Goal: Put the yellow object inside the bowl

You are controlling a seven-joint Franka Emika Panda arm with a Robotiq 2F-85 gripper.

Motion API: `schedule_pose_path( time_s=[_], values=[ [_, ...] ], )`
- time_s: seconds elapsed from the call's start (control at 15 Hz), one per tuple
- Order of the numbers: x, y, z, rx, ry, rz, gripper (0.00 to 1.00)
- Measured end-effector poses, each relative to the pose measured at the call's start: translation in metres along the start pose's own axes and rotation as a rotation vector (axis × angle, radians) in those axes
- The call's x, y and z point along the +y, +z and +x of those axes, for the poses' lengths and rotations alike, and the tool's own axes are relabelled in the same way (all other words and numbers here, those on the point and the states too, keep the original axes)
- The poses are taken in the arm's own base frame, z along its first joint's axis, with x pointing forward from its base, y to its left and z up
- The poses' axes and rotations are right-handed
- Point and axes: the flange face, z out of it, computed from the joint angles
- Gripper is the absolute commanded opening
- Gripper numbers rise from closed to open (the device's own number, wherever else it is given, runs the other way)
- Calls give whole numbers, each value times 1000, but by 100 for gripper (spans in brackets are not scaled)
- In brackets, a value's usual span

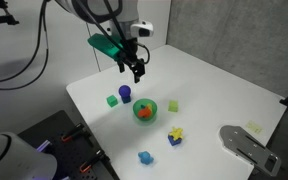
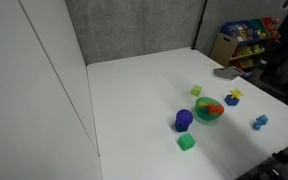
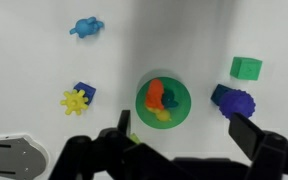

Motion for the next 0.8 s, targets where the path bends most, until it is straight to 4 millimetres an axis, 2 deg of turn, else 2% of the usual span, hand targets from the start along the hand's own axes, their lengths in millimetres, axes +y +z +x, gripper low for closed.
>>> schedule_pose_path(
  time_s=[0.47,0.8],
  values=[
    [48,76,31,16,122,-57,100],
    [77,121,49,34,201,-116,100]
  ],
)
